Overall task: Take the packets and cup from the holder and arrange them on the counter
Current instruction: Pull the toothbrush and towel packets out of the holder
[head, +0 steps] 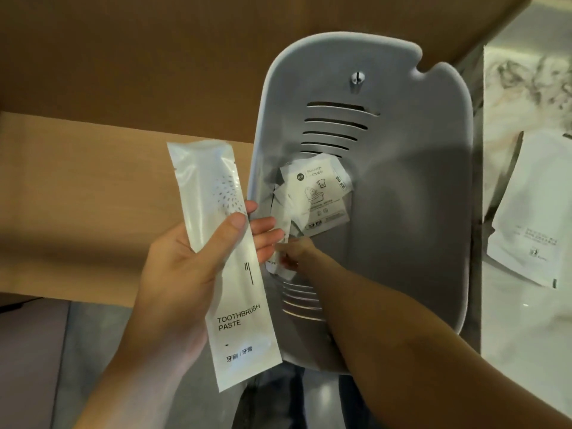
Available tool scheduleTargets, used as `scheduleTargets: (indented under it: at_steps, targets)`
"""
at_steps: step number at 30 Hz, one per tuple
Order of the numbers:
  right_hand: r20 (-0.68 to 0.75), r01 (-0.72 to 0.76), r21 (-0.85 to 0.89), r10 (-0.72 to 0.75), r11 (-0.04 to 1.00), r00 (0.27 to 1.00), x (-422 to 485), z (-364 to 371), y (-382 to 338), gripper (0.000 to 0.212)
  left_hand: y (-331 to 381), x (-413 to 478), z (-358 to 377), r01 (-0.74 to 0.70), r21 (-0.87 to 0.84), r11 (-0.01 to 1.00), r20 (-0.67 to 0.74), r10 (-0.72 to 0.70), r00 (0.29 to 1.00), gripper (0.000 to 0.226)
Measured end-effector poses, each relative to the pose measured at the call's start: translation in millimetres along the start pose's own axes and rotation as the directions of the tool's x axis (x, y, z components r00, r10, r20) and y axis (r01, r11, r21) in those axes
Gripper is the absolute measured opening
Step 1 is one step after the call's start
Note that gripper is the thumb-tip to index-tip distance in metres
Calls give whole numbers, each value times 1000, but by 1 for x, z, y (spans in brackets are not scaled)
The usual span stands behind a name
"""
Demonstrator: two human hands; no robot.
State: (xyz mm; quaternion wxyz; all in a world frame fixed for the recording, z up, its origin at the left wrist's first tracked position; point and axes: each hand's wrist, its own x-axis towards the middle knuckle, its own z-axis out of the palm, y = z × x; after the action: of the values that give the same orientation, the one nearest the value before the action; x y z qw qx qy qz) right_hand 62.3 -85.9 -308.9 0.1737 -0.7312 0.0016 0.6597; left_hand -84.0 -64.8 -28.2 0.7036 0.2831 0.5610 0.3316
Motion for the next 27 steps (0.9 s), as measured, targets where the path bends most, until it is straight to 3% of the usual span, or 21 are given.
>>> scheduleTargets:
  at_steps: [4, 9, 14, 16, 22, 27]
  targets:
    - [-17, -9, -144, 7, 989, 1000, -11, -5, -7, 6, 0, 1, 3, 2, 61, 998, -43, 1, 999, 26]
    - [215, -5, -338, 82, 941, 973, -94, -30, -21, 24, 5, -1, 3, 34, 51, 998, -53, -31, 998, 28]
    - [223, 216, -276, -156, 937, 962, -191, -83, -10, 17, 5, -7, 9, 43, 78, 996, -29, -41, 999, 29]
    - [209, 302, -234, -255, 924, 944, -231, -101, -5, 28, 5, -11, 13, 31, 93, 995, -38, -28, 999, 31]
    - [191, 467, -180, -435, 866, 880, -328, -120, 7, 26, 11, -39, 34, 65, 145, 987, -84, -53, 995, 23]
    - [205, 559, -233, -522, 796, 828, -375, -121, 40, 25, 6, -94, 62, 117, 178, 977, 59, -130, 990, 28]
